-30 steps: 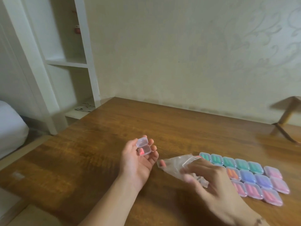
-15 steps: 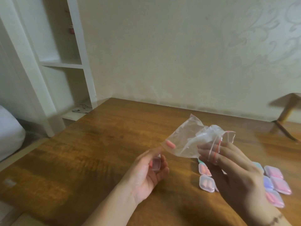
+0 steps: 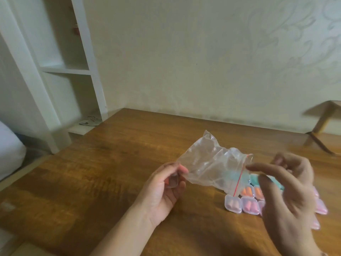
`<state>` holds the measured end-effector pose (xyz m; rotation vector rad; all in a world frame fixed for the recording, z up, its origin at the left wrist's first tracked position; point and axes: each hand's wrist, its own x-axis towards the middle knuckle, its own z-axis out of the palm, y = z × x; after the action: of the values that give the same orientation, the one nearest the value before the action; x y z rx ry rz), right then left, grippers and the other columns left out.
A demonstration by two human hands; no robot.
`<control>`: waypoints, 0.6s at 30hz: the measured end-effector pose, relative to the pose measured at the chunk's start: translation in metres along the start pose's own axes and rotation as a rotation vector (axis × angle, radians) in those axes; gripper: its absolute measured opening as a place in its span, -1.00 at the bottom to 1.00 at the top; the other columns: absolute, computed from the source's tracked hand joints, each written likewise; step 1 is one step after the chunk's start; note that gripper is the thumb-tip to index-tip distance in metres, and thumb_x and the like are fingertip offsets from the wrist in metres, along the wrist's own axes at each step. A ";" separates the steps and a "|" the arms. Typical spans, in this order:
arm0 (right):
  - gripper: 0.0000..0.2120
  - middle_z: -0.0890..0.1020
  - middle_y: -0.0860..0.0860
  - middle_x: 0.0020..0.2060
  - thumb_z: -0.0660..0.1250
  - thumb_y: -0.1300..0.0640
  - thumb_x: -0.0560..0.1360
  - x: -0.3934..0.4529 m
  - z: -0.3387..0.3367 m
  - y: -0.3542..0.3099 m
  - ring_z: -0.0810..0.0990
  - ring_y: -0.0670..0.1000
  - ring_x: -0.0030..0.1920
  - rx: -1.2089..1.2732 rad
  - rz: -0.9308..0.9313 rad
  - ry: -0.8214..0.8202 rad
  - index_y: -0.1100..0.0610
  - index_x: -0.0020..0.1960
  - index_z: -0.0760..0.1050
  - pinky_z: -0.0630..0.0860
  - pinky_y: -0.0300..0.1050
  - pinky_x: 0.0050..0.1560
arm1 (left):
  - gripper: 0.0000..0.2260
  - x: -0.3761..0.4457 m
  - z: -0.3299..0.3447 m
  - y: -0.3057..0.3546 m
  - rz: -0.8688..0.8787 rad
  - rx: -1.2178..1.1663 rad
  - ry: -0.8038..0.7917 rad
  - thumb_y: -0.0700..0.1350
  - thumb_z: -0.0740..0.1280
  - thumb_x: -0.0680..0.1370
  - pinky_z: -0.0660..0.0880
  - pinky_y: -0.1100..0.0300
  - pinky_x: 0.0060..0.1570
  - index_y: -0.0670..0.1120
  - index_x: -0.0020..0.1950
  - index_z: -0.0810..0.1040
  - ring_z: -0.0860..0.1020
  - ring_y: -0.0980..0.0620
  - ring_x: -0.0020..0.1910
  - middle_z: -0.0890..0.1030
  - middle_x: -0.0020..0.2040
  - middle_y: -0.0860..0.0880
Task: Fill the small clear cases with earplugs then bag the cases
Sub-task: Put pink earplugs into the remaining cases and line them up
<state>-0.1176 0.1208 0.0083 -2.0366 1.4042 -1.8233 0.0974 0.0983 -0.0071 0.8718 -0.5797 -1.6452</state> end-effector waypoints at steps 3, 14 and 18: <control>-0.91 0.37 -0.28 0.20 0.40 -0.22 0.40 0.000 0.016 -0.003 0.52 -0.01 0.12 0.118 0.362 -0.137 -0.27 -0.14 0.63 0.48 -0.17 -0.05 | -0.87 -0.001 0.002 0.000 -0.006 -0.001 -0.014 -0.11 0.42 0.39 0.56 0.24 -0.29 -0.17 -0.24 0.65 0.65 0.00 -0.11 0.70 -0.02 -0.12; -0.89 0.57 0.14 -0.46 0.48 0.17 0.29 0.000 0.028 -0.021 0.48 0.03 -0.43 0.617 0.648 -0.479 0.08 -0.17 0.68 0.40 -0.25 -0.45 | -0.94 -0.001 0.006 -0.005 -0.017 -0.017 -0.134 -0.20 0.42 0.41 0.62 0.21 -0.26 -0.18 -0.16 0.63 0.60 0.03 -0.25 0.63 -0.20 -0.14; -0.78 0.54 0.05 -0.52 0.35 0.31 0.49 -0.004 0.024 -0.020 0.45 -0.08 -0.51 0.582 0.629 -0.448 0.20 -0.32 0.60 0.38 -0.31 -0.50 | -0.96 -0.001 0.006 -0.006 -0.003 -0.008 -0.137 -0.23 0.40 0.43 0.62 0.21 -0.26 -0.18 -0.17 0.63 0.61 0.05 -0.27 0.63 -0.23 -0.12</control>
<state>-0.0862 0.1232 0.0094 -1.3740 1.0466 -1.2123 0.0891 0.1000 -0.0077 0.7584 -0.6657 -1.7182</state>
